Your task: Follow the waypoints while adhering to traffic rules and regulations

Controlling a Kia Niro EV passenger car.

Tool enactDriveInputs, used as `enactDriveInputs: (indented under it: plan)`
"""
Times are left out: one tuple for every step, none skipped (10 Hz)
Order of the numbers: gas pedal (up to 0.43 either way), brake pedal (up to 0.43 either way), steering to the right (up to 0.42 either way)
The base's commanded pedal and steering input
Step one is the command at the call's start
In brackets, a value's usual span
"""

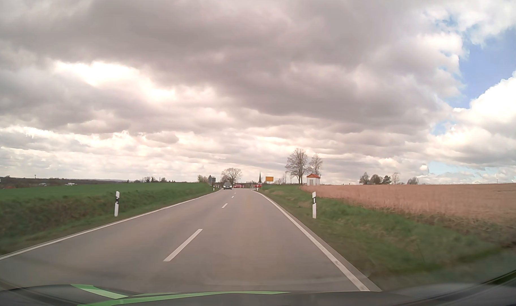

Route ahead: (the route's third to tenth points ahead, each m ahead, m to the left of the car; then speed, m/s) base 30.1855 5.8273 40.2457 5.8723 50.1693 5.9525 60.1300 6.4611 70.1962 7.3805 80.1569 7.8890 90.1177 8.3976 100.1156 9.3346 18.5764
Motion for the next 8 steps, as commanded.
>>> enactDriveInputs:
  plan:
    - [0.000, 0.000, -0.002]
    - [0.000, 0.000, 0.000]
    - [0.000, 0.000, 0.000]
    - [0.000, 0.000, 0.000]
    - [0.000, 0.000, 0.000]
    - [0.000, 0.000, 0.000]
    - [0.000, 0.000, 0.000]
    - [0.000, 0.000, -0.001]
